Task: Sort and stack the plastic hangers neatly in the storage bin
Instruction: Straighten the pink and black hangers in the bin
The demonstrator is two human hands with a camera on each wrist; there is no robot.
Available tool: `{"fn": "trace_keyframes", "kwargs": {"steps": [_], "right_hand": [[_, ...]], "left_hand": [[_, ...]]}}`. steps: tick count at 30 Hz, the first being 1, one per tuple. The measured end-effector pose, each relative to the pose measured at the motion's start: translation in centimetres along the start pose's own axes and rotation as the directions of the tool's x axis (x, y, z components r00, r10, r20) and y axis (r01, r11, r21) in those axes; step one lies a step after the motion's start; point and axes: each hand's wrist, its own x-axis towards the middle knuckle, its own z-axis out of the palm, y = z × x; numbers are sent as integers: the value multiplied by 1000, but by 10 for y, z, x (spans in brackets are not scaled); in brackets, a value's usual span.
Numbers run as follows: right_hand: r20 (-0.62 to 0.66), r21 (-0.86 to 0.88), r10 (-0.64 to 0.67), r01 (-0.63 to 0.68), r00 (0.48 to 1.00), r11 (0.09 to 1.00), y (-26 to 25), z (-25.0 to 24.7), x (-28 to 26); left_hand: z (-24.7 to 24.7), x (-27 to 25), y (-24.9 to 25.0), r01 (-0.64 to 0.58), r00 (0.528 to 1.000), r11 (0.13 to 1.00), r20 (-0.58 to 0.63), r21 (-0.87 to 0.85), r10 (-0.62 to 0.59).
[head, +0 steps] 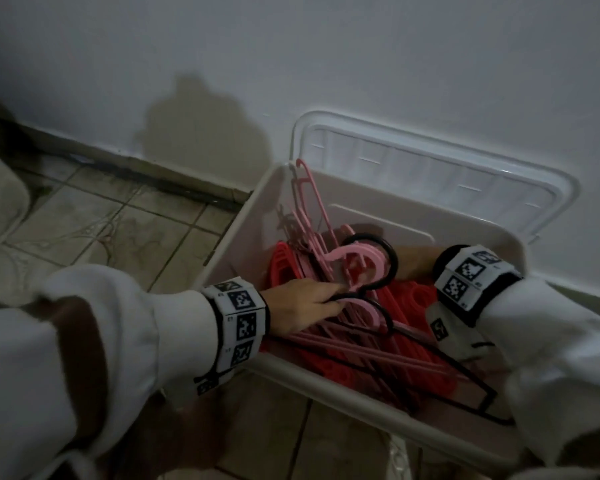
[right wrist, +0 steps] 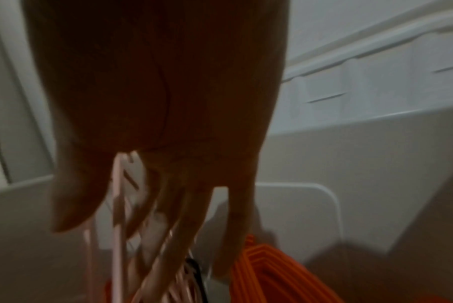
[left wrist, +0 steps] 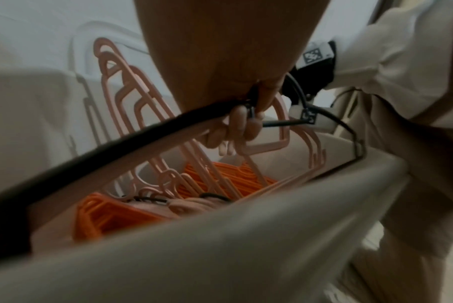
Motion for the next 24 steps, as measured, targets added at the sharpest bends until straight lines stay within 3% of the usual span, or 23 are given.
{"fn": "trace_keyframes", "kwargs": {"steps": [3, 7, 10, 15, 20, 24], "right_hand": [[-48, -67, 19, -23, 999, 997, -1, 2, 9], [-264, -72, -16, -3, 965, 997, 3, -17, 4], [-433, 50, -19, 45, 901, 998, 7, -32, -14], [-657, 124, -31, 148, 753, 981, 18, -50, -44], [-731, 350, 32, 334, 682, 875, 29, -59, -77], [-802, 356, 15, 458, 597, 815, 38, -66, -103]], "left_hand": [[4, -1, -1, -22, 999, 997, 45, 69, 19], [5, 2, 0, -45, 997, 992, 69, 114, 37], [5, 4, -1, -43, 997, 991, 64, 125, 35], [2, 11, 1, 13, 998, 992, 55, 125, -20], [-3, 21, 0, 59, 996, 995, 64, 79, -64], [-6, 30, -4, 112, 994, 993, 5, -35, -112]]}}
